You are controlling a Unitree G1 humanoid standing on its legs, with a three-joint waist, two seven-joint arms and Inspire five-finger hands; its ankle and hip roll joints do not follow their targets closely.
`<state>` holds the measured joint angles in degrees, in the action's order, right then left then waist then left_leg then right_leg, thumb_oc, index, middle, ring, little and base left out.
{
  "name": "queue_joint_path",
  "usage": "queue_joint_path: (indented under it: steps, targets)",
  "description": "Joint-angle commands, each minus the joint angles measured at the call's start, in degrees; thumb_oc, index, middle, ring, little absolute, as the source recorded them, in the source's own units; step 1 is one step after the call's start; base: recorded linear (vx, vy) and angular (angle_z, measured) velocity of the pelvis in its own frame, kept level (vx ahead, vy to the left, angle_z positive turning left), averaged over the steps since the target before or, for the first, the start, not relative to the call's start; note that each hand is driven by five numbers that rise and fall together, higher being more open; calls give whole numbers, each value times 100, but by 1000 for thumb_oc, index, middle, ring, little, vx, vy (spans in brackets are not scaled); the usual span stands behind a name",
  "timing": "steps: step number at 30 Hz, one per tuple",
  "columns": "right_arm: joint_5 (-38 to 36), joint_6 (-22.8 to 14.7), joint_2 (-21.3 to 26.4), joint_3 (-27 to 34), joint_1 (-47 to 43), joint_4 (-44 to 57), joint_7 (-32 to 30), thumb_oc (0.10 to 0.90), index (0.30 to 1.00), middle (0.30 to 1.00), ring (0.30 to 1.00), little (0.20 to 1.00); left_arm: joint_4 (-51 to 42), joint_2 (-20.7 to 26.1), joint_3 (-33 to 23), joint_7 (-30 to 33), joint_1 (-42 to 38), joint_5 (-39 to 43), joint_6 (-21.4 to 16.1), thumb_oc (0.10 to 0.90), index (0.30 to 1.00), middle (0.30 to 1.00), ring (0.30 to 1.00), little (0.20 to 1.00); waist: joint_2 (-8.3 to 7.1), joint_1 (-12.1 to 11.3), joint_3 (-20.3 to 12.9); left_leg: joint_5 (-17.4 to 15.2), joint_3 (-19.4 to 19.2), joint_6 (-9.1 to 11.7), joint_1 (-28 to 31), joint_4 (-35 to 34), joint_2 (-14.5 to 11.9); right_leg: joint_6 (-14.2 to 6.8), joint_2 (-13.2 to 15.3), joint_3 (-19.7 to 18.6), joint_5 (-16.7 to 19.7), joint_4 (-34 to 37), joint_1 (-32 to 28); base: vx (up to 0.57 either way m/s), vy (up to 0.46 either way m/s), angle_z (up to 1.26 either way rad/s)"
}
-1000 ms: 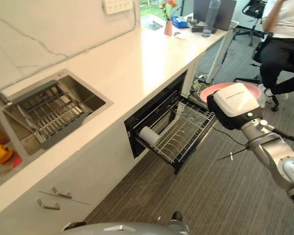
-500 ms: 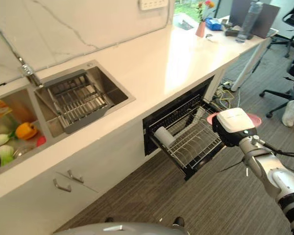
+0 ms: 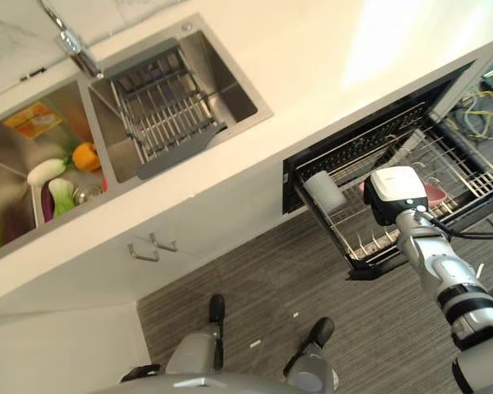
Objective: Place the dishes in the dishwasher.
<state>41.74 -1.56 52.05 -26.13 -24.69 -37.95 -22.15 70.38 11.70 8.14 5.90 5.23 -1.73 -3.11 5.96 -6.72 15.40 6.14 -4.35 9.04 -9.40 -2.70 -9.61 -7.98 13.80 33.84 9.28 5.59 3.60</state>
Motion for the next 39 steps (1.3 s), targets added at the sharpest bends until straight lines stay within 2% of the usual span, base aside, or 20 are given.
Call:
queue_joint_path:
  steps: [1,4,5,7,13,17,21,22,23,24,26,27,29,30,31,32,35,36,39]
  targets:
    - [-389,162,141,55,-753,7,-628,400,300,300,300,300,225,177,421,184,-152,208,-21,800,900,900,900,900,-100,-34,-135,-78,-236,-164,-139,-109,120,-387,375,-606,-455,-124,42,-45,-6,22]
    - [-566,209,-45,138,-783,-229,-762,400,300,300,300,300,212,160,462,234,-176,261,-22,800,900,900,900,900,-27,-57,-75,-45,-187,-160,-220,-123,132,-381,381,-593,-457,-126,108,-23,-12,16]
    - [-591,227,-107,182,-763,-248,-818,447,371,371,371,371,206,152,468,247,-189,256,-20,800,900,900,900,900,-14,-59,-72,-39,-173,-157,-238,-126,132,-375,378,-589,-464,-123,116,-7,-6,12]
    - [-644,245,-209,299,-685,-266,-864,800,900,900,900,900,198,130,461,271,-197,251,-20,800,900,900,900,900,1,-64,-66,-37,-149,-158,-250,-125,132,-368,376,-579,-476,-120,104,4,-14,8]
    - [-820,177,-309,640,-247,-18,-861,800,900,900,900,900,176,117,407,289,-169,185,4,800,900,900,900,900,-57,-1,-149,-88,-143,-155,-148,-128,119,-348,348,-544,-526,-114,-3,15,-15,4]
    - [-1125,83,-223,1193,239,364,-864,800,900,900,900,900,181,171,261,269,-153,112,40,800,900,900,900,900,-163,95,-281,-171,-214,-148,23,-126,68,-326,315,-525,-577,-107,-146,27,-25,0]
    - [-1381,49,-109,2172,981,1002,-1004,800,900,900,900,900,221,219,76,254,-128,16,93,800,900,900,900,900,-290,207,-412,-279,-326,-147,258,-118,-2,-309,258,-536,-628,-102,-304,56,-35,-4]
    - [-1380,50,-109,2180,990,1007,-1002,800,900,900,900,900,221,220,80,254,-128,17,93,800,900,900,900,900,-291,201,-412,-280,-328,-147,260,-118,-2,-309,258,-537,-628,-102,-304,63,-26,-12]
    - [-1526,64,-84,2745,1318,1200,-1199,800,900,900,900,900,269,230,-55,255,-130,-48,122,800,900,900,900,900,-335,310,-485,-334,-398,-149,385,-116,-31,-297,212,-574,-668,-103,-355,42,-16,-17]
    - [-1521,70,-89,2794,1372,1233,-1189,800,900,900,900,900,270,238,-33,255,-131,-48,122,800,900,900,900,900,-337,280,-484,-336,-405,-148,396,-117,-32,-297,211,-581,-668,-103,-360,68,-24,-18]
    - [-1810,115,-147,3605,1890,1269,-1437,800,900,900,900,900,342,269,-185,257,-115,-141,177,800,900,900,900,900,-396,392,-584,-415,-516,-149,586,-111,-80,-285,140,-681,-719,-103,-425,68,-24,-19]
    - [-1810,116,-148,3613,1898,1273,-1436,800,900,900,900,900,342,270,-181,257,-115,-141,177,800,900,900,900,900,-396,386,-584,-416,-519,-148,588,-111,-80,-285,140,-684,-719,-103,-426,65,-28,-24]
    - [-1945,243,-343,4288,2416,1397,-1595,800,900,900,900,900,403,242,-355,272,-91,-156,217,800,900,900,900,900,-447,522,-658,-490,-653,-150,761,-105,-135,-273,76,-790,-764,-102,-476,52,-30,-25]
    - [-1944,245,-350,4313,2445,1413,-1592,653,679,679,679,679,403,247,-341,272,-91,-156,217,800,900,900,900,900,-448,500,-656,-493,-663,-149,773,-106,-137,-273,74,-800,-765,-102,-479,51,-29,-28]
    - [-2105,258,-456,4496,2569,1215,-1671,544,516,516,516,516,407,227,-393,290,-106,-144,225,800,900,900,900,900,-464,560,-683,-505,-687,-150,808,-104,-147,-269,51,-836,-773,-102,-496,61,-32,-42]
    - [-2389,312,-680,4762,2838,670,-1777,400,300,300,300,300,373,205,-414,286,-67,-125,215,800,900,900,900,900,-465,592,-728,-527,-723,-143,885,-107,-166,-253,16,-867,-809,-99,-538,60,-32,-32]
    - [-2635,318,-899,4834,2980,178,-1786,400,300,300,300,300,361,190,-404,274,-56,-104,212,800,900,900,900,900,-463,616,-761,-524,-715,-132,910,-108,-187,-230,-20,-866,-843,-101,-563,50,-38,-19]
    - [-2908,275,-1094,4767,2987,-265,-1745,400,300,300,300,300,349,176,-395,263,-33,-51,224,800,900,900,900,900,-451,625,-785,-519,-690,-121,918,-114,-197,-214,-52,-852,-871,-101,-592,64,-44,-7]
    - [-3222,184,-1373,4497,2858,-729,-1586,400,300,300,300,300,342,151,-353,236,-11,-10,250,800,900,900,900,900,-426,604,-797,-515,-637,-117,926,-131,-191,-200,-74,-826,-889,-101,-636,50,-29,-6]
